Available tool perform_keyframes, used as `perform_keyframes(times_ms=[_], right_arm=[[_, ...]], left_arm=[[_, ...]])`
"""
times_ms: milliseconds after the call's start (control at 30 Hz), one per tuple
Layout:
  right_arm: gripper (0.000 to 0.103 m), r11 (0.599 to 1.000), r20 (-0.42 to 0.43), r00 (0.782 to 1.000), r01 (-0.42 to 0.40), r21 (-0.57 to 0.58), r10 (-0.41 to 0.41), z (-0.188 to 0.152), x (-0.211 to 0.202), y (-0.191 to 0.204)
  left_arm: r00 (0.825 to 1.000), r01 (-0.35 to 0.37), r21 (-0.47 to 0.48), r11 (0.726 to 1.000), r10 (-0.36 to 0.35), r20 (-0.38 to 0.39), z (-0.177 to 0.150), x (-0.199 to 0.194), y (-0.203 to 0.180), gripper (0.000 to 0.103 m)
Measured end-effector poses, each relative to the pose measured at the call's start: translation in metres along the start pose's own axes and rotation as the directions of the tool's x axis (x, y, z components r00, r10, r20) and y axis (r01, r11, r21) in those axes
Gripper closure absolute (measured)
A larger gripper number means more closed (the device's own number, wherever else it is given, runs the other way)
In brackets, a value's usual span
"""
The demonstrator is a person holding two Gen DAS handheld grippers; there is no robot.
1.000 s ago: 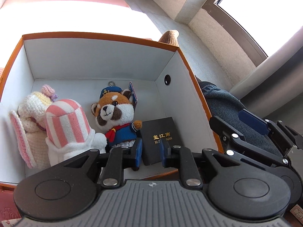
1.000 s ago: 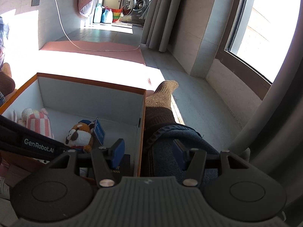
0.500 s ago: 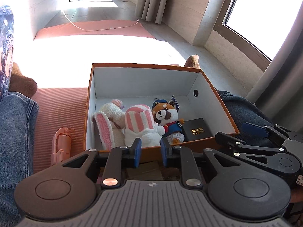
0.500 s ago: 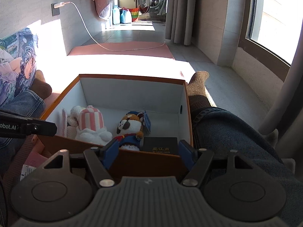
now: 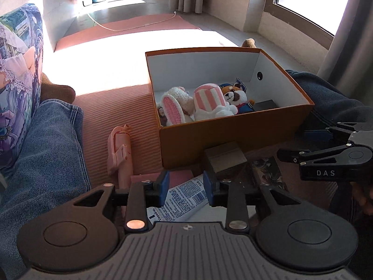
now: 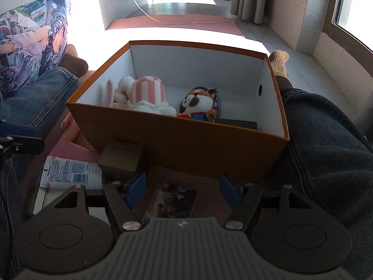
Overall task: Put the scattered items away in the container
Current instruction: 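Withdraw both tools from the shoebox back over the remaining items, then grasp the white lotion tube with the left gripper while the right gripper grasps the photo card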
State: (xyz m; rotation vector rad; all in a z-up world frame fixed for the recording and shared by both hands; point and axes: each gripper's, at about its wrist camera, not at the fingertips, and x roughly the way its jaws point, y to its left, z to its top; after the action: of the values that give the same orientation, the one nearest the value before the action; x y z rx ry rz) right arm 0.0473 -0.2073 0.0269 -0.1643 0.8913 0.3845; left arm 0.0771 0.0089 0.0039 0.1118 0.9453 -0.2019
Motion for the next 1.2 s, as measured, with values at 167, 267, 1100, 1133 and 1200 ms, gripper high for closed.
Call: perform_keyframes(times_ms=[167, 267, 1100, 1133, 1200], right_arm=[[0.032, 0.999, -0.079, 0.996, -0.029, 0.024, 0.03, -0.005, 0.013, 0.0], [0.032, 0.998, -0.125, 0.991, -0.049, 0.045, 0.054, -0.009, 0.023, 0.0], [0.031, 0.997, -0.257, 0.964, -0.074, 0.007, 0.073, -0.021, 0.056, 0.018], [0.034, 0.998, -0.256, 0.964, -0.067, 0.004, 0.066, -0.021, 0.055, 0.018], [0.039, 0.999, -0.254, 0.966, -0.051, 0.001, 0.05, -0.021, 0.055, 0.018]], left_arm=[[0.999, -0.001, 0.197, 0.98, 0.009, -0.039, -0.015, 0.014, -0.012, 0.052], [0.996, 0.017, 0.25, 0.968, 0.005, -0.087, -0.016, 0.025, -0.015, 0.052], [0.941, -0.063, 0.742, 0.668, 0.287, -0.179, -0.053, 0.075, -0.046, 0.063], [0.939, -0.077, 0.747, 0.66, 0.3, -0.169, -0.053, 0.076, -0.046, 0.07], [0.939, -0.098, 0.75, 0.655, 0.31, -0.148, -0.052, 0.076, -0.046, 0.077]])
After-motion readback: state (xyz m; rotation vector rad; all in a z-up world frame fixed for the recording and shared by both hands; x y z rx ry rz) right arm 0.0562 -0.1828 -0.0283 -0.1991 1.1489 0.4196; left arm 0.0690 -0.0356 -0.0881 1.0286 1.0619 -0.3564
